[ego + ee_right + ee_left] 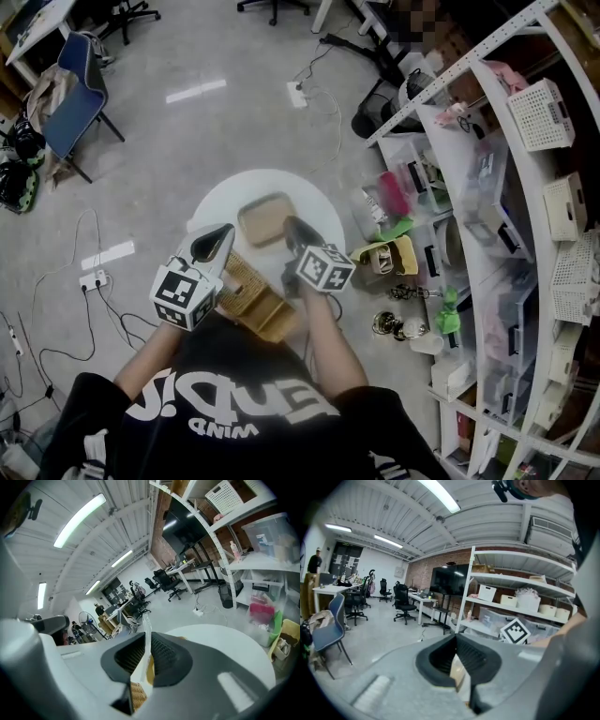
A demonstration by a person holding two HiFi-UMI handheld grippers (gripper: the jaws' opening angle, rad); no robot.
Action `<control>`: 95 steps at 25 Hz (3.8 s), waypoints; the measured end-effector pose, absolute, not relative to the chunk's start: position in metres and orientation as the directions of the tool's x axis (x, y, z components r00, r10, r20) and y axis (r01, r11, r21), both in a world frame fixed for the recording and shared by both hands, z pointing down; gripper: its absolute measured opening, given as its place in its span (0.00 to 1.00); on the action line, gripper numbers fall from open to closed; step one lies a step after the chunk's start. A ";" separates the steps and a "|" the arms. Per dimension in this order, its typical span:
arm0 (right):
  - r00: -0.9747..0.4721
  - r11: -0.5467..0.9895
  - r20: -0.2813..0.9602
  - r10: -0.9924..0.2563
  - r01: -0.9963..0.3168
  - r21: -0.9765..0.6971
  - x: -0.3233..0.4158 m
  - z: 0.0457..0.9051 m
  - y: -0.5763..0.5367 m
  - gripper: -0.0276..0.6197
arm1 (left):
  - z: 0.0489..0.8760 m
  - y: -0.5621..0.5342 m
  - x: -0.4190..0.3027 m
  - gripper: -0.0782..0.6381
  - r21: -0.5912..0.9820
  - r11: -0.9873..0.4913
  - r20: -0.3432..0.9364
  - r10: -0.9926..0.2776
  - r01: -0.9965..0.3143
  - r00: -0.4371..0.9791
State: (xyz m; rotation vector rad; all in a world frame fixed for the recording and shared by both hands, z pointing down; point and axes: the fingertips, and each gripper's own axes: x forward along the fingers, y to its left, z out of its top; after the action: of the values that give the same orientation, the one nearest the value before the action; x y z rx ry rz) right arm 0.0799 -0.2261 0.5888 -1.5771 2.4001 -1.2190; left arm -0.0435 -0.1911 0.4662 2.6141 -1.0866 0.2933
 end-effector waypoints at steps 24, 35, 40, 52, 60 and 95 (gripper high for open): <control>-0.241 0.154 0.202 -0.949 -0.917 -0.368 0.060 0.427 -0.114 0.10 | 0.419 -0.173 -0.084 0.11 0.180 -0.767 0.201 -0.584 -0.616 0.786; -0.151 0.082 0.181 -0.972 -0.936 -0.342 0.067 0.422 -0.051 0.10 | 0.422 -0.141 -0.074 0.11 0.164 -0.806 0.214 -0.534 -0.569 0.818; -0.146 0.079 0.174 -0.974 -0.936 -0.344 0.078 0.426 -0.022 0.10 | 0.415 -0.105 -0.063 0.11 0.153 -0.809 0.206 -0.536 -0.568 0.819; -0.191 0.128 0.155 -0.969 -0.928 -0.349 0.079 0.438 0.033 0.10 | 0.408 -0.029 -0.083 0.11 0.123 -0.757 0.181 -0.619 -0.642 0.764; -0.214 0.157 0.140 -0.967 -0.930 -0.332 0.066 0.439 0.055 0.10 | 0.415 0.003 -0.110 0.11 0.111 -0.714 0.190 -0.667 -0.691 0.720; -0.233 0.180 0.132 -0.963 -0.928 -0.327 0.061 0.435 0.047 0.10 | 0.408 0.002 -0.120 0.11 0.108 -0.675 0.181 -0.708 -0.730 0.682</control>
State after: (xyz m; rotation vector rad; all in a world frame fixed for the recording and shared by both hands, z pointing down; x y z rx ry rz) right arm 0.0607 0.0472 0.4346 -1.8767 2.3313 -0.5218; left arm -0.1203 0.0021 0.4083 2.7216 -1.1738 0.1856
